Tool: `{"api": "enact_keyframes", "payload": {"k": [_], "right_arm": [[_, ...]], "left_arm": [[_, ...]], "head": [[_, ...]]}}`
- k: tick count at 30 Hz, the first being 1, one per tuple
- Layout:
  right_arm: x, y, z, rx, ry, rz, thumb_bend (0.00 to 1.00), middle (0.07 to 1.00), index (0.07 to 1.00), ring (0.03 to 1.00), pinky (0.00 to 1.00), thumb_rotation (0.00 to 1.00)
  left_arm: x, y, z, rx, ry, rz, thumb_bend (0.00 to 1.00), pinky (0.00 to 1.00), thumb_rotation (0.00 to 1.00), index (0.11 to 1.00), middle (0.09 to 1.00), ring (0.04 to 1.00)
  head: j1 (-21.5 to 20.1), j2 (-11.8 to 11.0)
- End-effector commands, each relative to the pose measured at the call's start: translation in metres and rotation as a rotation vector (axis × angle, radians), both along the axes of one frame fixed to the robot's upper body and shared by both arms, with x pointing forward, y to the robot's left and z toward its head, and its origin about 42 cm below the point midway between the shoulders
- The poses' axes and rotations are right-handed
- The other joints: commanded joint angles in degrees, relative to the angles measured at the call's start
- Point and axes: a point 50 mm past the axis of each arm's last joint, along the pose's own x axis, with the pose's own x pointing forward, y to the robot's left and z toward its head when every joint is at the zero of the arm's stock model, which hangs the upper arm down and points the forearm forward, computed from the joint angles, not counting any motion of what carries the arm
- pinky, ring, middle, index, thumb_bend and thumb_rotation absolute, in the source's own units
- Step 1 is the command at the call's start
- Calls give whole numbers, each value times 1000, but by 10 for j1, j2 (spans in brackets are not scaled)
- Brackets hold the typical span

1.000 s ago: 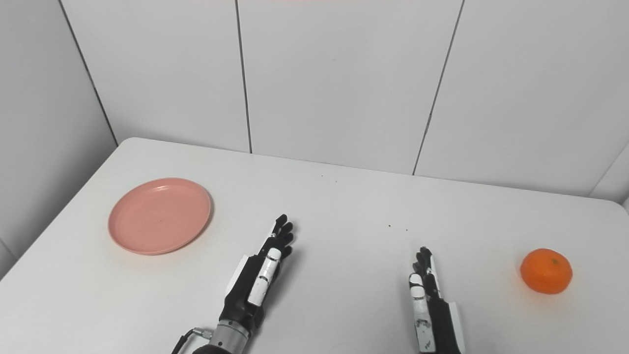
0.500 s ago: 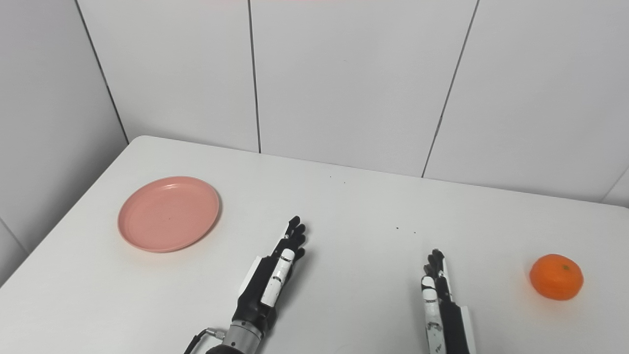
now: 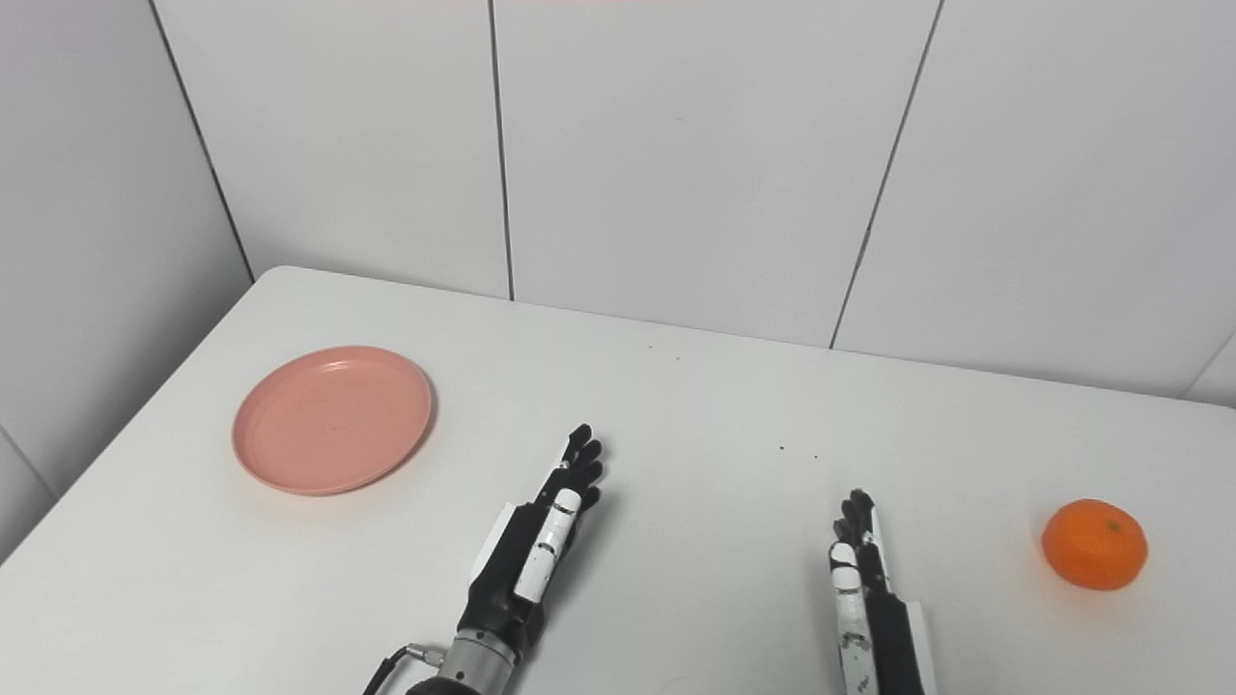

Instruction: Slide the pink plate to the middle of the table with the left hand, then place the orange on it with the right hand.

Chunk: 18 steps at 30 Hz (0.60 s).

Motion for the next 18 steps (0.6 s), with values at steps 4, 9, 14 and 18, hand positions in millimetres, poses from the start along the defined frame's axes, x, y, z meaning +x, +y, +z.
{"api": "enact_keyframes", "payload": {"k": [4,9,14,18], "right_arm": [[3,-1,11,7,-82,20,166,1000,1000,1000,1000,1000],[4,0,12,12,-77,16,171,1000,1000,1000,1000,1000],[5,-1,13,6,-73,19,178,1000,1000,1000,1000,1000],[4,0,14,0,-76,16,175,1000,1000,1000,1000,1000]], "left_arm": [[4,0,8,2,-42,3,396,989,1000,994,998,989],[8,5,14,-2,-61,2,421,995,1000,993,998,993],[12,12,24,-12,-73,2,440,973,1000,984,988,979],[15,17,30,2,-94,1,443,961,1000,981,985,974]], "head": [[1,4],[2,8],[6,13],[9,14]]}}
